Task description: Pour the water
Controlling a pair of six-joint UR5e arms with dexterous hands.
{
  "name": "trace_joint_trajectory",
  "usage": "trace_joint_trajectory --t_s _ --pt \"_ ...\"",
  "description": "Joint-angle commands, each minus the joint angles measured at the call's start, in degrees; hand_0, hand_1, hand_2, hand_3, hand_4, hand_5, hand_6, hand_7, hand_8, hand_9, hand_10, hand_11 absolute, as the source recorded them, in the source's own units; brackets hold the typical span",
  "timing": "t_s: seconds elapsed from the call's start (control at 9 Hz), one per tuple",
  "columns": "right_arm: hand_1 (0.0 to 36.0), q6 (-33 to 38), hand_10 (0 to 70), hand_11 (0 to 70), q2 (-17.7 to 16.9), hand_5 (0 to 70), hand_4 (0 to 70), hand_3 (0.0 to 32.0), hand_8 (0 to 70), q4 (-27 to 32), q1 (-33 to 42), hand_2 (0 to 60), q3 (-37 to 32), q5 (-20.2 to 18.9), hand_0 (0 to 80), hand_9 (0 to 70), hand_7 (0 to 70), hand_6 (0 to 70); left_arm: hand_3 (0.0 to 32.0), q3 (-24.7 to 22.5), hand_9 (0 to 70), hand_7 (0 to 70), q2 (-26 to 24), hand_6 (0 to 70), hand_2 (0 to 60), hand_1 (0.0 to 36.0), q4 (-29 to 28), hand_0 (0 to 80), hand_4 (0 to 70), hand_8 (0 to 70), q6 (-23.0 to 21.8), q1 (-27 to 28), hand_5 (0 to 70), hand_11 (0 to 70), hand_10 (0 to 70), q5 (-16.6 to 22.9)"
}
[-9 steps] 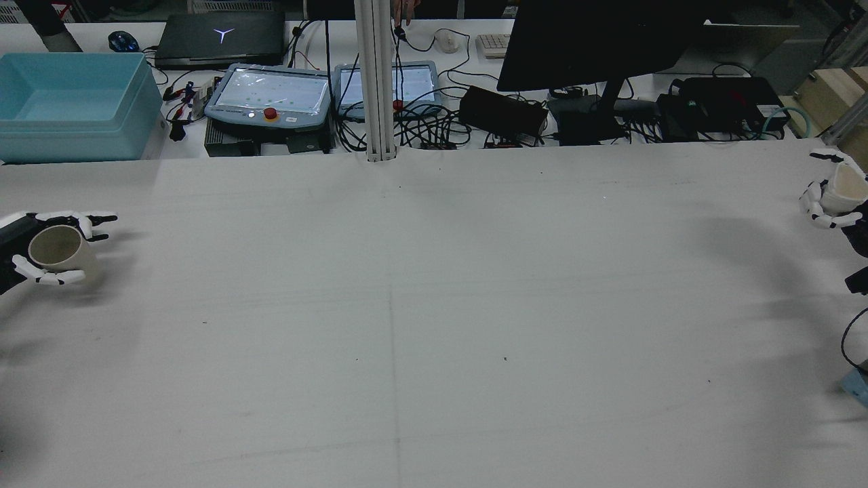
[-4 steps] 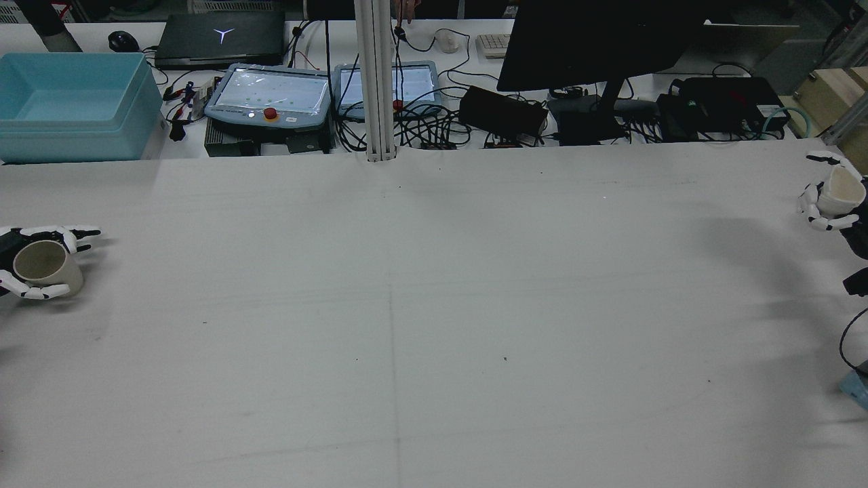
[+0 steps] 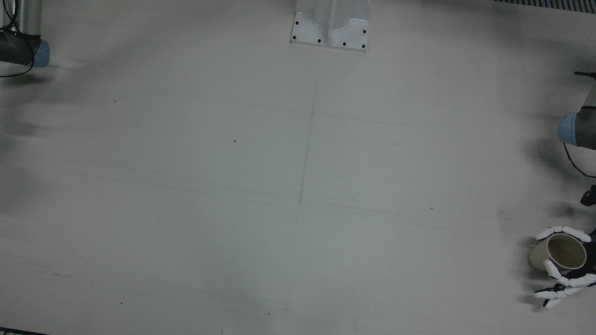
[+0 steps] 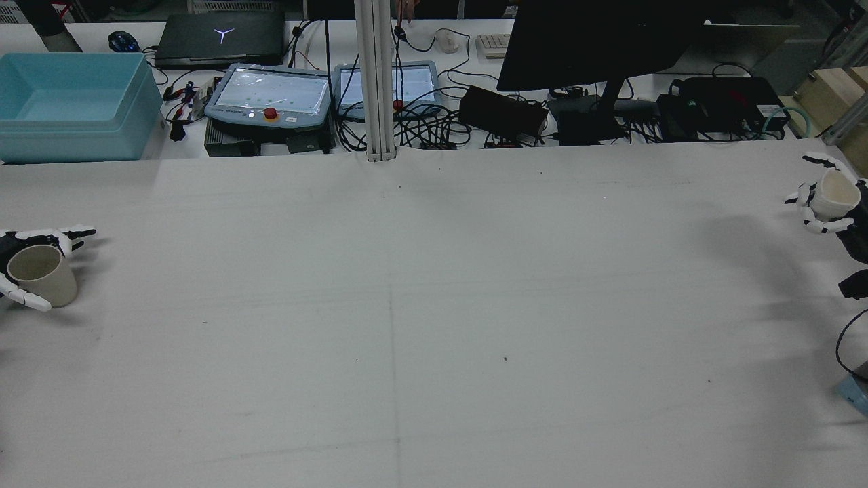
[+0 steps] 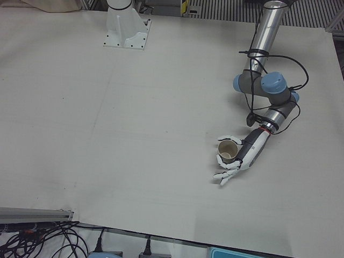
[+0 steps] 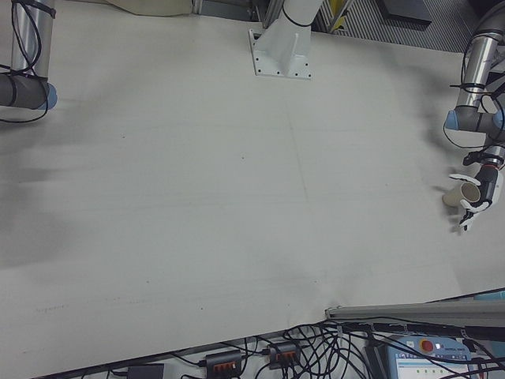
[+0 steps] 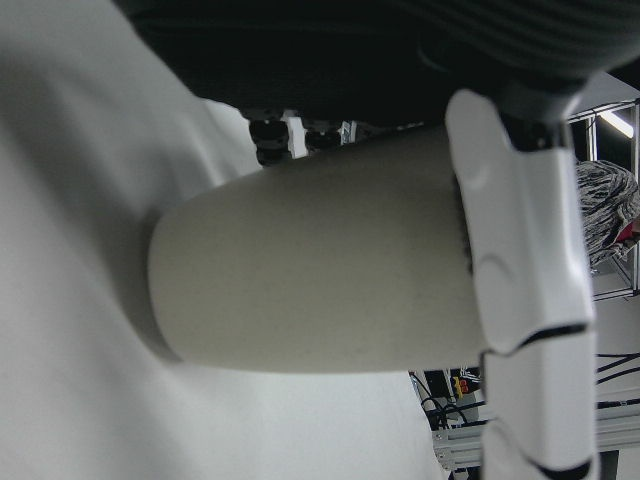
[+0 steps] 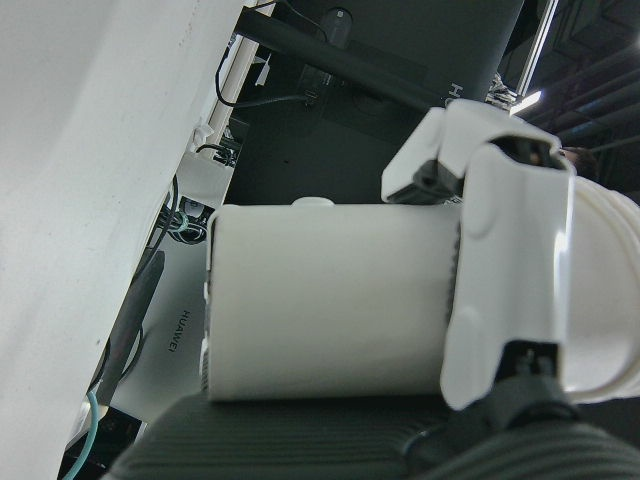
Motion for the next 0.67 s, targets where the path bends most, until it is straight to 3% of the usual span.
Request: trace_joint_trajectory --t_s 0.0,0.11,0.33,0.56 --pt "31.6 -0.65 11.7 20.1 -0.04 22.3 0.0 0.0 57.4 0.00 -0.95 26.9 0.00 0.32 69.0 70.0 42.8 50.3 0.0 0.11 1.0 12.2 1.99 14.9 0.0 3.5 -2.24 53.2 36.0 7.0 -0.07 -0.19 0.0 5.0 2.8 -0.18" --pt "29.6 -1.26 8.6 15.4 -0.12 21.1 0.0 0.0 54.2 0.00 -1.13 22.0 -0.09 0.32 64.9 68.6 40.9 47.8 0.0 0.29 0.2 8.4 2.17 12.1 0.0 0.1 -2.60 49.1 30.0 5.0 0.01 -0.63 0.0 1.7 0.8 -0.18" --pt "26.7 -3.63 0.2 1.7 -0.30 18.0 0.0 0.0 45.8 0.00 -1.13 13.8 0.00 0.32 61.6 56.9 33.0 40.4 0.0 1.52 0.0 5.8 2.52 10.3 0.0 0.0 -4.36 45.8 25.6 3.6 -0.07 -0.81 0.0 0.0 0.0 -0.27" --pt "24.5 -3.99 0.0 0.0 -0.47 13.7 0.0 0.0 30.9 0.00 -1.22 5.2 0.00 0.32 59.5 37.3 21.7 29.6 0.0 1.61 0.0 4.6 2.70 9.2 0.0 0.0 -4.71 42.3 23.2 2.9 -0.07 -0.81 0.0 0.0 0.0 -0.27"
